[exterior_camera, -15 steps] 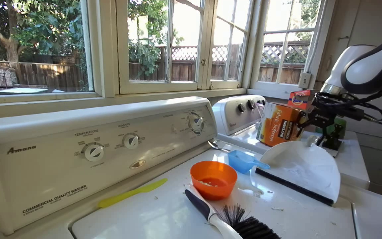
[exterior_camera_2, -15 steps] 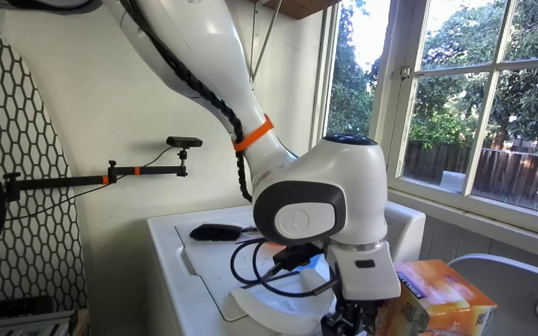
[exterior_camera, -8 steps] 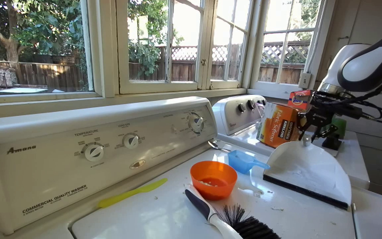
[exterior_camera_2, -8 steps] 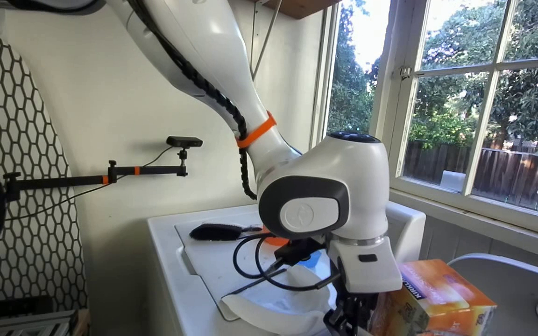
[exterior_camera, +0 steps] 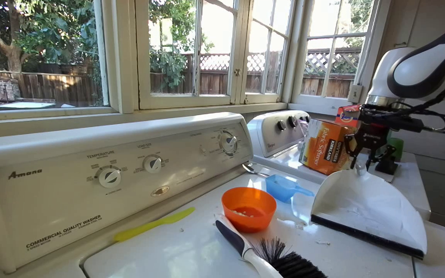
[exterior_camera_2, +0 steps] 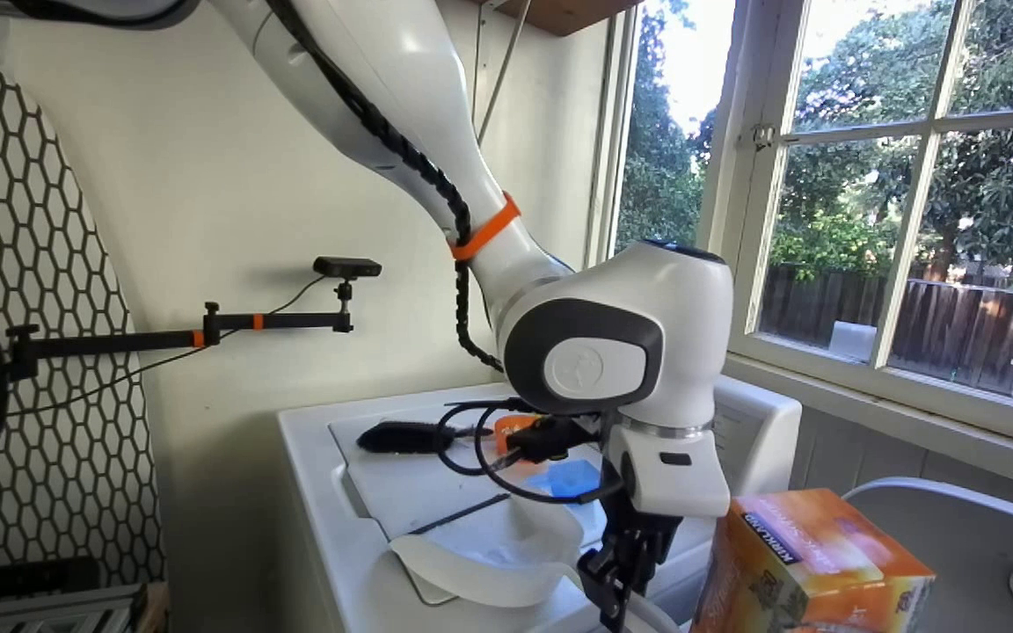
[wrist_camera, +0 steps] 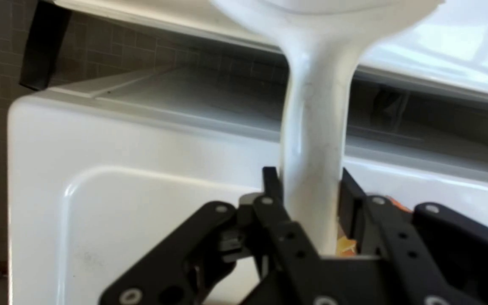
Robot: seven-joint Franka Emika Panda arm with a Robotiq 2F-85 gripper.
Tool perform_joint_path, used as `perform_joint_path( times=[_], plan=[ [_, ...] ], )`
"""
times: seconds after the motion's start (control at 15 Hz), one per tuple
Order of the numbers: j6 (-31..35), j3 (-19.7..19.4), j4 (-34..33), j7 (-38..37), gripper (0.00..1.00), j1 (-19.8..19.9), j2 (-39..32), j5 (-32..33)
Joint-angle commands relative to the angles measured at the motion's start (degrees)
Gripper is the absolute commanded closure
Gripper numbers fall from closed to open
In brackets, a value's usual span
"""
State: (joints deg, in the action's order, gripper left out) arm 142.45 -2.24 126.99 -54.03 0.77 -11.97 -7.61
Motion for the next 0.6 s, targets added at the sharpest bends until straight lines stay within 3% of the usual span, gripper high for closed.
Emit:
perform_joint_path(
  times=[0.0,0.2,0.53],
  plan=[
    [-6.59,-0.71,-1.08,-4.44,0.90,-1.84,0.75,0.66],
    [-9.34,-0.39,-2.08,-7.00,0.90,-2.42,0.49,0.38],
    [-7.03,-1.03,-2.15,-10.95,0.90,-2.57,1.80,1.50]
  ],
)
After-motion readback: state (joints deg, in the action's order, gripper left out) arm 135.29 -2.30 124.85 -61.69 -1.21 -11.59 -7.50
